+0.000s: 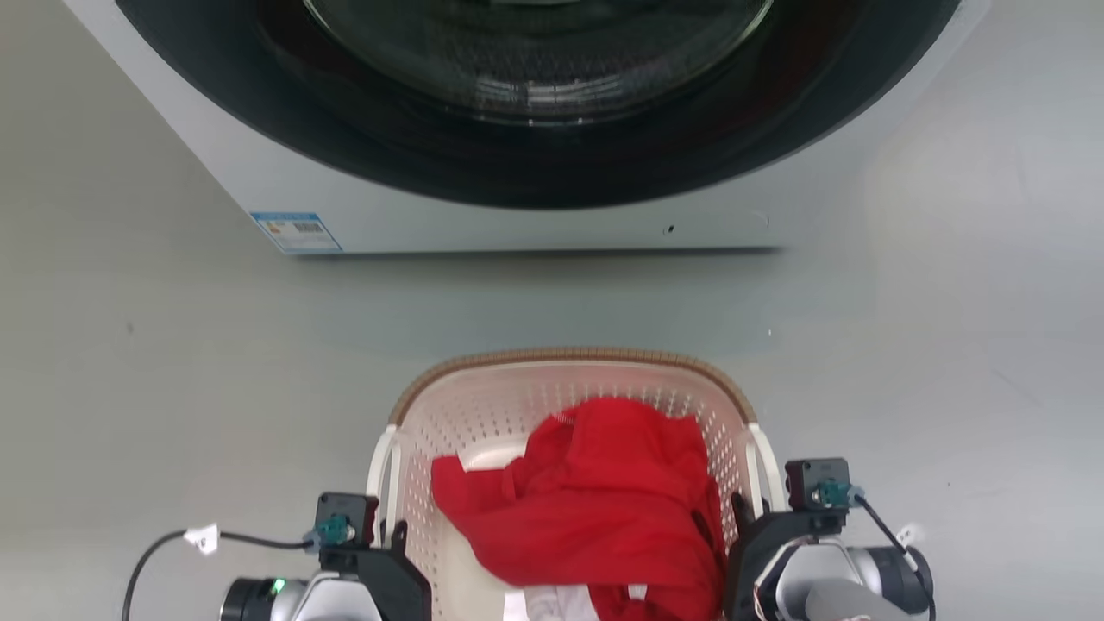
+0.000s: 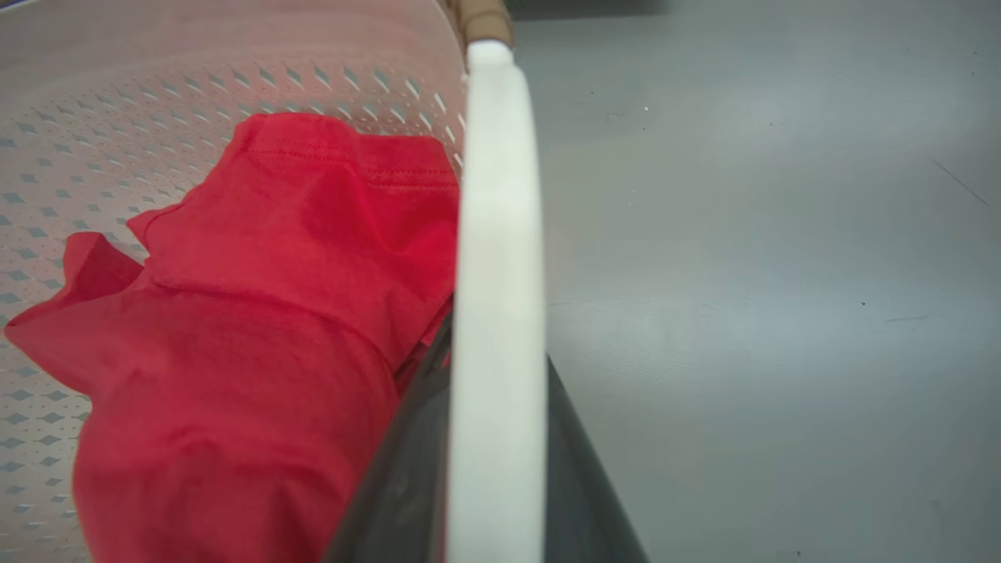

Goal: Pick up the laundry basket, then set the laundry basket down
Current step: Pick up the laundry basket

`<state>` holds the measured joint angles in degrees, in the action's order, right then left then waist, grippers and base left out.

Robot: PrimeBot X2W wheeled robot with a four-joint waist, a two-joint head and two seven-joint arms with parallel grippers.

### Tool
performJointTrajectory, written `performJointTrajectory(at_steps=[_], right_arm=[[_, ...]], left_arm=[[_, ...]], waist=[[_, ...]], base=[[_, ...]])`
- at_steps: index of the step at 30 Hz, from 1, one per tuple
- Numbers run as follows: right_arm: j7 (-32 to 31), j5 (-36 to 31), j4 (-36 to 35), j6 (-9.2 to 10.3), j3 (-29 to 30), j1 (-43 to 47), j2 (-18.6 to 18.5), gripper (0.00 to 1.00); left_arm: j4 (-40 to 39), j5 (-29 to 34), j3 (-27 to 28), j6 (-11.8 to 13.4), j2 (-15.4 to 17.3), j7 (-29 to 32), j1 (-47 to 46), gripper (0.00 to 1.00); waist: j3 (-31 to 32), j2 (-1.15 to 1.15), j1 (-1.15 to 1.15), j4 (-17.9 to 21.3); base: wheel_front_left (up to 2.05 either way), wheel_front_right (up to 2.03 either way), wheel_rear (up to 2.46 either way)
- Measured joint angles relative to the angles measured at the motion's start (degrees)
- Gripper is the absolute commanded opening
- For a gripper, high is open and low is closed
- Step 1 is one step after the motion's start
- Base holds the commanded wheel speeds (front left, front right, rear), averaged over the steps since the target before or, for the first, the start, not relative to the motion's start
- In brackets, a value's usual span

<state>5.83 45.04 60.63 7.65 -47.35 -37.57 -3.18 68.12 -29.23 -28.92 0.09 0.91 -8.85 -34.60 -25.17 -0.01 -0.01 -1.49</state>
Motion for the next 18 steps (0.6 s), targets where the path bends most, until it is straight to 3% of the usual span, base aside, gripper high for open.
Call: performJointTrajectory(at_steps=[18], right_arm=[[-6.03, 6.19, -0.75, 0.24, -5.49, 9.13, 0.01, 0.00]], left_arm=[[-0.40, -5.63, -4.72, 1.51, 0.35, 4.57, 10.35, 0.00]], waist=[[13.87, 0.00, -0.01, 0.08]], base=[[0.00, 0.00, 0.00]])
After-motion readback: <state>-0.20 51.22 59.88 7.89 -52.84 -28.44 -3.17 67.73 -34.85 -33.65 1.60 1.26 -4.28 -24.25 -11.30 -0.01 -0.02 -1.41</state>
